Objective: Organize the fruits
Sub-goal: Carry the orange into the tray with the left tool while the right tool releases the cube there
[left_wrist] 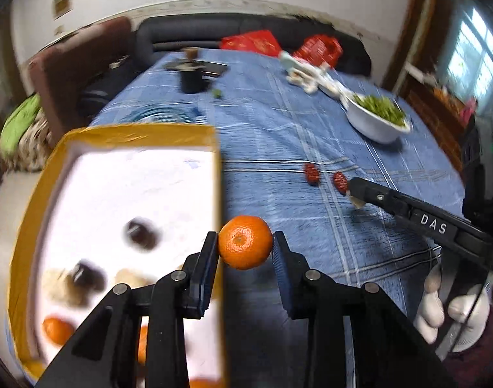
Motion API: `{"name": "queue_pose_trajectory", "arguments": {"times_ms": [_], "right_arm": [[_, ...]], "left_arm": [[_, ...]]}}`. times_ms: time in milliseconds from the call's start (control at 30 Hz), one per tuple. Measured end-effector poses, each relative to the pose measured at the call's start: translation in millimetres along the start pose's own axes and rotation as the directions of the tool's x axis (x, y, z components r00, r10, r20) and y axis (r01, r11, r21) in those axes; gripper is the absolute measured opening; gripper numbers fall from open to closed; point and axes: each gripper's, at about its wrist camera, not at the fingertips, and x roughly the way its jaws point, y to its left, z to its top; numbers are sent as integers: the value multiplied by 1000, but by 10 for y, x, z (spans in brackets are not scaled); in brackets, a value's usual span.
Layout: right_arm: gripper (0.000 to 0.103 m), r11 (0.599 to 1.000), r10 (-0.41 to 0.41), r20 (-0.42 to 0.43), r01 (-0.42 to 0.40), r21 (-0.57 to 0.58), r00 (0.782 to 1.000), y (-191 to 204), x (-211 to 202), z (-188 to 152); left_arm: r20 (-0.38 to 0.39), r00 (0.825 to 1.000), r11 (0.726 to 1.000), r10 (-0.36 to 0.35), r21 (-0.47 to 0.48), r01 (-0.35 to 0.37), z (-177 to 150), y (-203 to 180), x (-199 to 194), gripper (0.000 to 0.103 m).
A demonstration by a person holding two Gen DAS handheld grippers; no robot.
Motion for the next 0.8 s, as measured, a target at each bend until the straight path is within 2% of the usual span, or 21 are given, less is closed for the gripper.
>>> {"name": "queue_pose_trajectory", "arguments": {"times_ms": [167,233,300,467,600,800], "right_arm": [[33,998,16,12,-15,-60,1000,295,-61,-89],[33,994,32,7,-31,-101,999,504,-94,-154],[34,989,61,-5,-61,-132,998,699,-106,-225],[34,967,123,-99,-142,-211,987,1272,59,-415],[34,949,114,-162,-156,-275,980,1652,307,-545],[34,938,61,-196,-124,-324,979,1886,610,-620]], "left_arm": [[26,998,988,62,-144,-58,-298,605,-340,33],[20,993,976,118,-184,-112,-410,859,-407,33],[9,989,962,145,-235,-139,-520,1084,-431,33],[6,993,944,117,-310,-109,-669,1345,-419,33],[26,994,951,107,-295,-95,-712,1330,-427,33],[43,997,954,62,-295,-46,-755,1324,-411,35]]}}
